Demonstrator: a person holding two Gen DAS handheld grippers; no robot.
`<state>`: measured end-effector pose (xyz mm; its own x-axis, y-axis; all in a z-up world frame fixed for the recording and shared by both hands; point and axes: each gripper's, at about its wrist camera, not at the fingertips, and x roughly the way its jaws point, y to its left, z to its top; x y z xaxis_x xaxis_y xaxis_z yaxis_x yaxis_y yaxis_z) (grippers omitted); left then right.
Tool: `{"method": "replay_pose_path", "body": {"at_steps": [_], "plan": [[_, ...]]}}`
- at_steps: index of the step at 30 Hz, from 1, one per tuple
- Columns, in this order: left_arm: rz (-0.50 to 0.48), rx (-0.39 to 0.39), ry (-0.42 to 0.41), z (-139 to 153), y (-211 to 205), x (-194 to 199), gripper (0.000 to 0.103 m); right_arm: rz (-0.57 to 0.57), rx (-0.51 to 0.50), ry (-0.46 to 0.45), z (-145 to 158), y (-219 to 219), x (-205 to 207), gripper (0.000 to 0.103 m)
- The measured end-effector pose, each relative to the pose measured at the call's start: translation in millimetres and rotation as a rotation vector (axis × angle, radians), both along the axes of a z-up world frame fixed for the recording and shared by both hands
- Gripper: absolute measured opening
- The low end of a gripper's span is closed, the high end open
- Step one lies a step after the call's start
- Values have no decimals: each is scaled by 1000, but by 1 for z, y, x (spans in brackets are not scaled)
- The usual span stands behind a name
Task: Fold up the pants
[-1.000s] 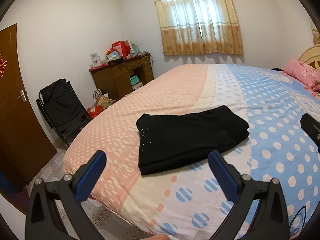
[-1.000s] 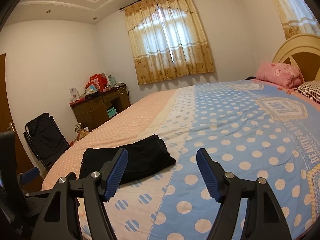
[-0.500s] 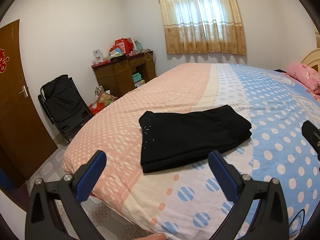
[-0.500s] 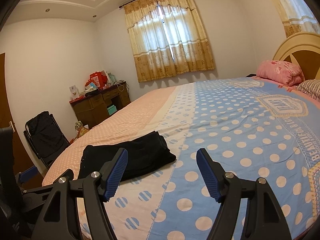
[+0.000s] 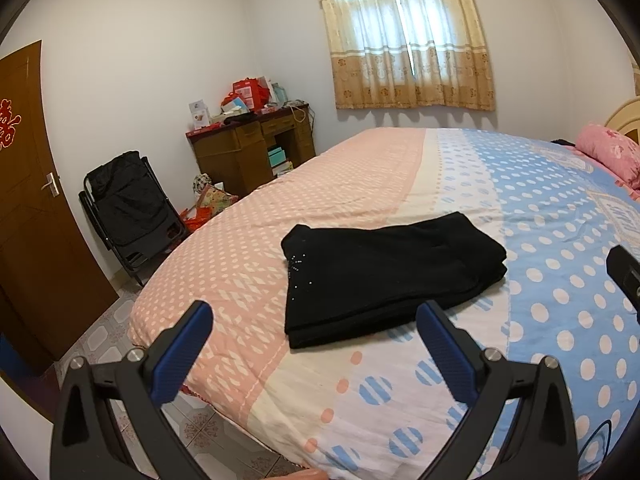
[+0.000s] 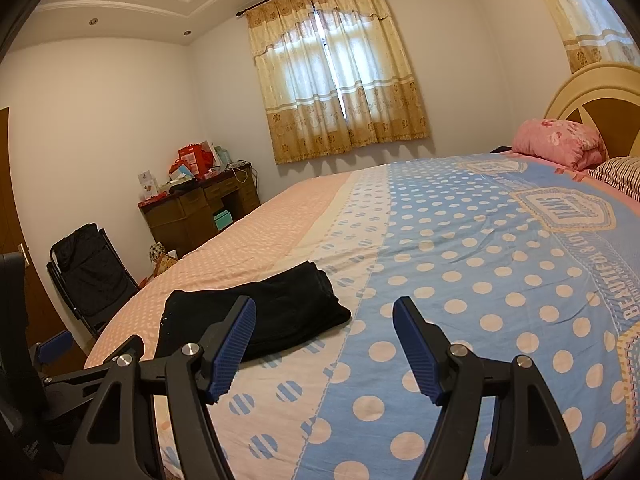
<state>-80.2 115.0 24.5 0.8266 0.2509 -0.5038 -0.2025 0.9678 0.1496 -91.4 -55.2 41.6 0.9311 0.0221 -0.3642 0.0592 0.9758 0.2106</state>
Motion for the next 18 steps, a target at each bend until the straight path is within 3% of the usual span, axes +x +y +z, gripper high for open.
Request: {"method": "replay_pose_path", "body": {"at_steps": [18], "plan": [[9,-14,9,1,3,3,103,-2,1,-4,0,-1,0,73]]}}
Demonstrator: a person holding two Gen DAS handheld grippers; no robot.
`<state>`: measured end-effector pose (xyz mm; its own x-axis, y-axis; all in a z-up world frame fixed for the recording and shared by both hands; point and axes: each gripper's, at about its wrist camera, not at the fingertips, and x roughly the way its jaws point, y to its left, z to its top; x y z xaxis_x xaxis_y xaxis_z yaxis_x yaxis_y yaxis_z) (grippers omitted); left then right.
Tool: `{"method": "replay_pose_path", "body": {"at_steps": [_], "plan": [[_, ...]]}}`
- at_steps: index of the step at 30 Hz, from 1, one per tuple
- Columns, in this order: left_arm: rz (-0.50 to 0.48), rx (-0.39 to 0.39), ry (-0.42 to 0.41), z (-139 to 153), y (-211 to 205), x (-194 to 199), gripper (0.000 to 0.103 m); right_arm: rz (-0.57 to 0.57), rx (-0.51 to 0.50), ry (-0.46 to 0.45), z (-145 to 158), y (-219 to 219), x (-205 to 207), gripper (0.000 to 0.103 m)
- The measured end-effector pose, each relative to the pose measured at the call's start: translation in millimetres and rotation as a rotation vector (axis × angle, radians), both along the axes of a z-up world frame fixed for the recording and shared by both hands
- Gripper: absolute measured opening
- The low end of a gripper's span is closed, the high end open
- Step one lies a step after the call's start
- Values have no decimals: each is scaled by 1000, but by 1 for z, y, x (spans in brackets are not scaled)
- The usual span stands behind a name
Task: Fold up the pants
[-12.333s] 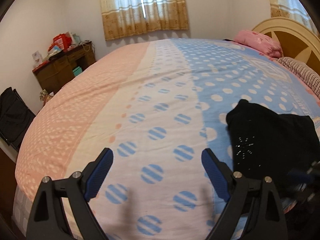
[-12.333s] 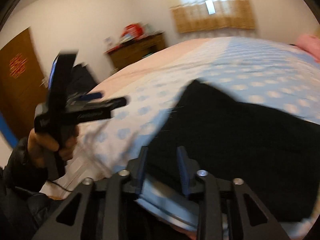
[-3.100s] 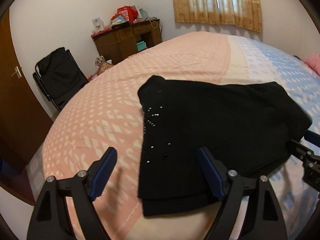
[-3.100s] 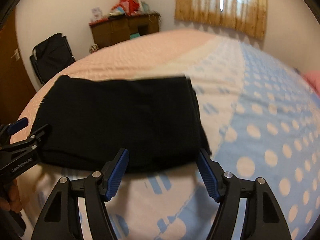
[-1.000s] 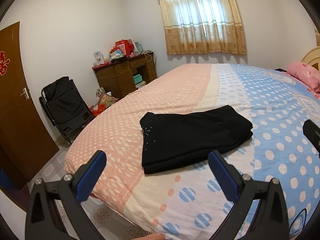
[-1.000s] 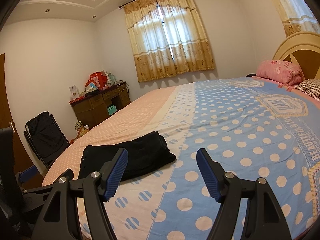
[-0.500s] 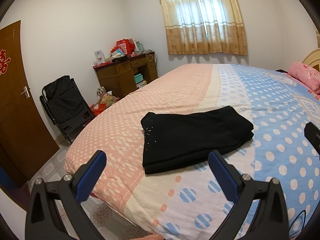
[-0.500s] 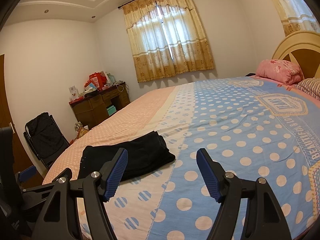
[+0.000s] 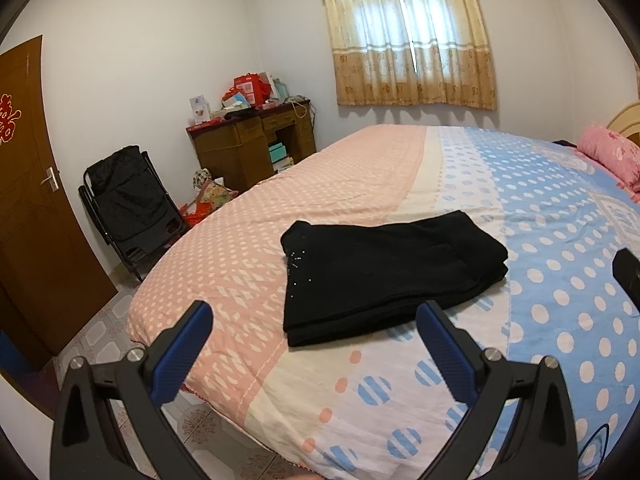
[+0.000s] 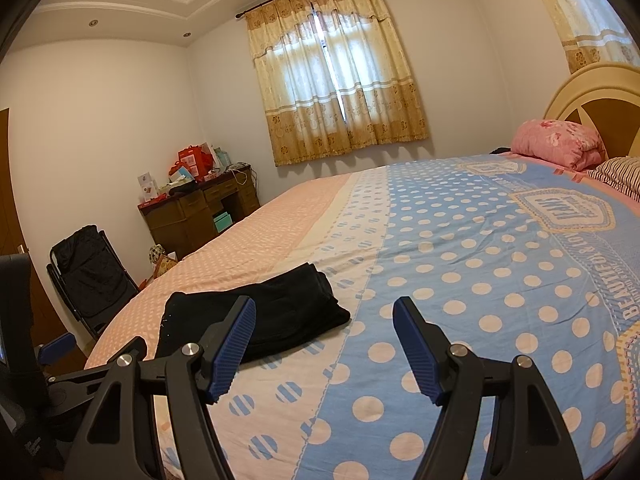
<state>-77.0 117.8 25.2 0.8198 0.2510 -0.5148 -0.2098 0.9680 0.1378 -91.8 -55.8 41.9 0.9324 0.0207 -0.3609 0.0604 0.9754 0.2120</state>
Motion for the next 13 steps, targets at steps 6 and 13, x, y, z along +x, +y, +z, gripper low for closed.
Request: {"method": "replay_pose_path", "body": {"at_steps": [6,13], "plan": [[-14,-37,-18,2,3,-1,103,-1,1,0,0,0,0,73],[-29,-26,-5,0,-2,2,103,-15,2,4,0,-4,0,73]]}}
